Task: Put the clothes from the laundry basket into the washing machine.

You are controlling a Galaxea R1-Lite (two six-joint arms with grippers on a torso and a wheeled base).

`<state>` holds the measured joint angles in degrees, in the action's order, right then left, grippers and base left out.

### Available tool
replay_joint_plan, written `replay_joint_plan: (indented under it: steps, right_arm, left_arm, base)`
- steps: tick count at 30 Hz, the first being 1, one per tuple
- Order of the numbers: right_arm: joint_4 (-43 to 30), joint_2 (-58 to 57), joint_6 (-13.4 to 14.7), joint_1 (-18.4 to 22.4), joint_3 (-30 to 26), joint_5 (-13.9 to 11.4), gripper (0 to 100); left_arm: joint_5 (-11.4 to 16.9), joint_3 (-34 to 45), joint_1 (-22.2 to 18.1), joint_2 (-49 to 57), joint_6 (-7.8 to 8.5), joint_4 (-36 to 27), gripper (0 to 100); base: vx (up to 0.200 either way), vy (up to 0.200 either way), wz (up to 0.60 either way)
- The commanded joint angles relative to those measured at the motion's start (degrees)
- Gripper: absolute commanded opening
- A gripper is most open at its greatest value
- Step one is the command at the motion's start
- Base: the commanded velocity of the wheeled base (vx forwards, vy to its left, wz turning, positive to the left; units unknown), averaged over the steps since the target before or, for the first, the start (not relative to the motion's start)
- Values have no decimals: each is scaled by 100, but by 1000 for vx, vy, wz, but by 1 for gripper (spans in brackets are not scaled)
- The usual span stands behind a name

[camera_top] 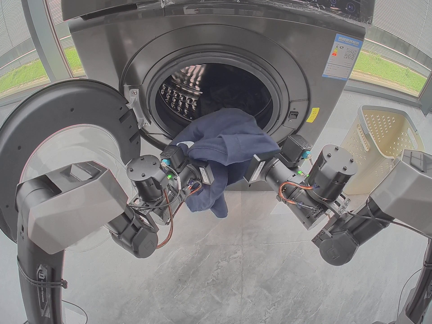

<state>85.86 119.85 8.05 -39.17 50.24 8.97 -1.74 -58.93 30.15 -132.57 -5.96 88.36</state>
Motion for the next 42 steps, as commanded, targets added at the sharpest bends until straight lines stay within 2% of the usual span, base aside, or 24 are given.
replay_joint_plan:
  steps: [1,7,15,20,21,28,31,34,35,38,42]
  right_arm:
    - [-16,83,57,234,-111,157,0]
    - [1,417,92,269,-93,228,0]
    - [80,584,83,208,-76,228,0]
    - [80,584,83,173,-84,210,0]
    - [80,584,83,155,-102,210,100]
    - [80,513,66,138,-207,166,100]
    - [80,215,-14,120,-647,52,100]
    - [230,-102,-128,41,-1324,-291,100]
    - [238,-111,-137,32,-1350,-317,100]
    - [256,-559,-268,-56,-2246,-537,100]
    - [247,-884,-312,-38,-2809,-827,100]
  left_arm:
    - [7,329,114,575,-19,15,0]
    - [16,576,272,821,-37,24,0]
    - [16,646,360,944,-169,24,0]
    - [25,663,360,953,-169,24,0]
    - [25,663,360,961,-169,24,0]
    - [16,681,334,1005,-186,32,0]
    - [-37,883,325,1199,-353,15,0]
    - [-107,1156,360,1418,-555,-20,0]
    - [-107,1173,351,1436,-564,-12,0]
    - [-72,1771,351,1726,-599,24,0]
    - [42,2588,316,2130,-573,32,0]
  base:
    - [0,0,0]
    - [0,0,0]
    - [0,0,0]
    - [0,0,0]
    - [0,0,0]
    - [0,0,0]
    - [0,0,0]
    - [0,0,0]
    - [0,0,0]
    - [0,0,0]
    - [0,0,0]
